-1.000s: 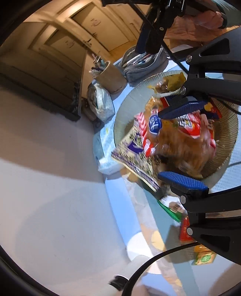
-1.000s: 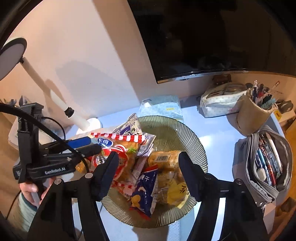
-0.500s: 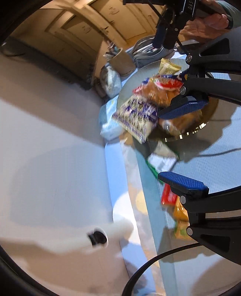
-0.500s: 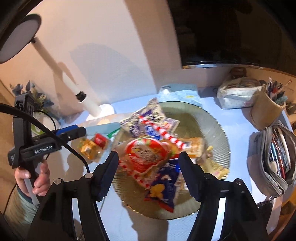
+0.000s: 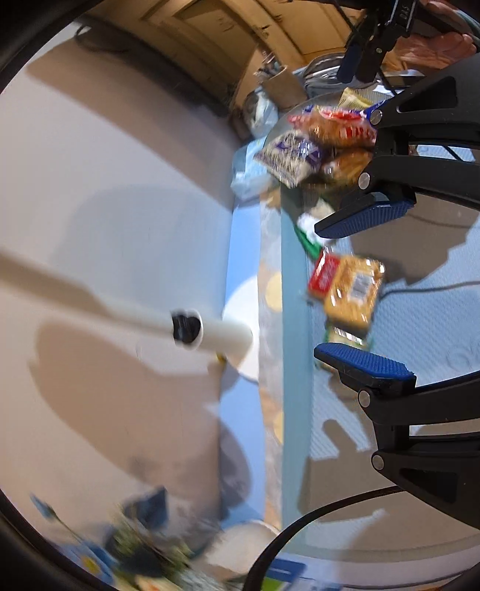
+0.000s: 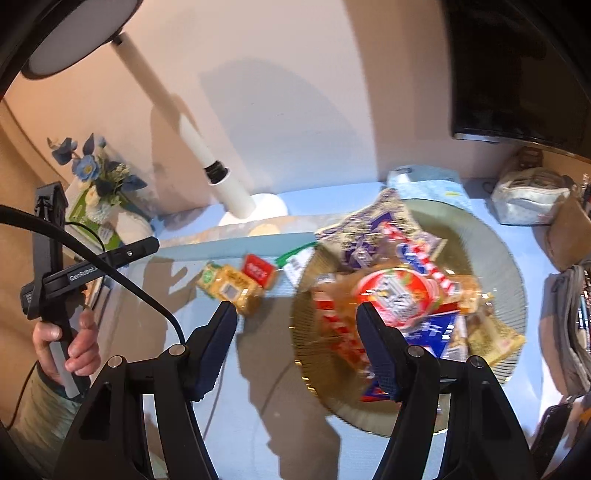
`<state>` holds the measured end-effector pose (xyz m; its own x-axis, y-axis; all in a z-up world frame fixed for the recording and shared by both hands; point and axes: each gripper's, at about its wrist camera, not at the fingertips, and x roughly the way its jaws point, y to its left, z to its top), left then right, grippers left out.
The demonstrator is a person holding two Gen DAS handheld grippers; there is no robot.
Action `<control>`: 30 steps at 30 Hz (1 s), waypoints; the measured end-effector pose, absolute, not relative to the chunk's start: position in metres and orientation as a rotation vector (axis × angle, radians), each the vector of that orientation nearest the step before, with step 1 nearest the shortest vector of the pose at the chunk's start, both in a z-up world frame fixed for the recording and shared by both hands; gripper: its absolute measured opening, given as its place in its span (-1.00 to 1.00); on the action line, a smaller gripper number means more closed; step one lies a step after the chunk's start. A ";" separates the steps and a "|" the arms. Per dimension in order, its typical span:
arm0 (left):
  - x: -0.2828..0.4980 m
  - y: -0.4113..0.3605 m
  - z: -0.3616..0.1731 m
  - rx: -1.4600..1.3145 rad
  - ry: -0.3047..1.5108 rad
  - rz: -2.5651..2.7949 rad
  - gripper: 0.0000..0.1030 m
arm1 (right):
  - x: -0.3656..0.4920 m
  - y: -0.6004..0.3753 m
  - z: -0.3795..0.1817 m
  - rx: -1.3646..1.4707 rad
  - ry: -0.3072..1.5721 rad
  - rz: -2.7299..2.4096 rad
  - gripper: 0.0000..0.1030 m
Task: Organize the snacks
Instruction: 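Grasp the green-labelled square cracker pack with the left tool while the right tool grasps the orange cake pack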
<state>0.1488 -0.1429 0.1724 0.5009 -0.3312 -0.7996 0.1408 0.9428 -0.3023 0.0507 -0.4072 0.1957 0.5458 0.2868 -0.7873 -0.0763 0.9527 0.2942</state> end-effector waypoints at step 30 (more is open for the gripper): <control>0.201 -0.085 0.087 -0.156 1.204 -0.420 0.10 | 0.130 -0.264 0.119 0.198 1.080 0.338 0.30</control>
<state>0.2009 -0.0850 0.0871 0.2925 -0.3948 -0.8710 0.2317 0.9129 -0.3360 0.1305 -0.2637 0.1187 0.4269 0.3641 -0.8278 -0.1727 0.9314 0.3206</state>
